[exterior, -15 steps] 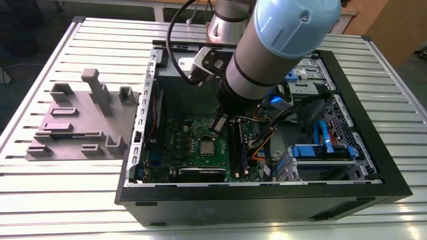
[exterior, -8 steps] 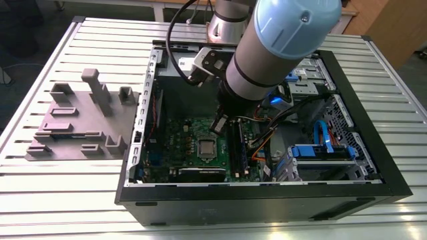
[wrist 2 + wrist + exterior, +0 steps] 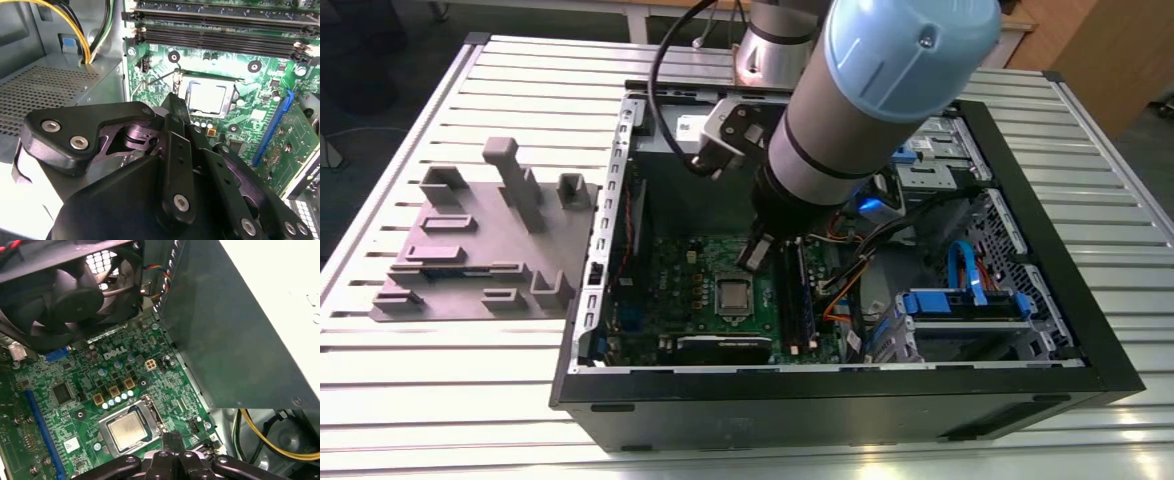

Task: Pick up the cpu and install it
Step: 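Close the cpu cover, then install the first cpu locking lever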

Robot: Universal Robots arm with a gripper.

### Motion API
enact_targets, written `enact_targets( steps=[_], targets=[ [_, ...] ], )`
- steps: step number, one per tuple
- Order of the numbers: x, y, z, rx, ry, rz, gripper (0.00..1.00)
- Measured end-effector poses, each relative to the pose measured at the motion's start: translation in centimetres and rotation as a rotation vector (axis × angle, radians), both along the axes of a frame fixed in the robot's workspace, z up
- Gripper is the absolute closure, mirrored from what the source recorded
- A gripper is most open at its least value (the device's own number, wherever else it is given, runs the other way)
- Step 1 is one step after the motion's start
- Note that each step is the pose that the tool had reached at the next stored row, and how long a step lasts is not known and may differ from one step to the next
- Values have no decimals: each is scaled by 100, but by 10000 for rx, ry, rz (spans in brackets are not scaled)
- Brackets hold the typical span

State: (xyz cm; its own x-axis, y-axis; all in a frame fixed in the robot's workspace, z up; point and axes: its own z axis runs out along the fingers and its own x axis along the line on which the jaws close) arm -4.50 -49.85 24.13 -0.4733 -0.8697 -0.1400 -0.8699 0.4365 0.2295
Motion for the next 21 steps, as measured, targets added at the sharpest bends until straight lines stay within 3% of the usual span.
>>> enact_targets(
  steps=[3, 4, 5, 8, 9, 13, 14, 21],
  targets=[
    [-39, -10, 0, -47, -5, 65, 89],
    [-60, -11, 0, -99, -33, 68, 89],
    [-83, -12, 1, -185, -77, 68, 89],
    [-143, -12, 1, -546, -242, 68, 89],
    [-162, -12, 0, -637, -309, 68, 89],
    [-247, -12, 1, -665, -657, 56, 89],
    [-256, -12, 1, -670, -703, 54, 89],
    [-257, -12, 0, -671, -736, 53, 89]
  ],
)
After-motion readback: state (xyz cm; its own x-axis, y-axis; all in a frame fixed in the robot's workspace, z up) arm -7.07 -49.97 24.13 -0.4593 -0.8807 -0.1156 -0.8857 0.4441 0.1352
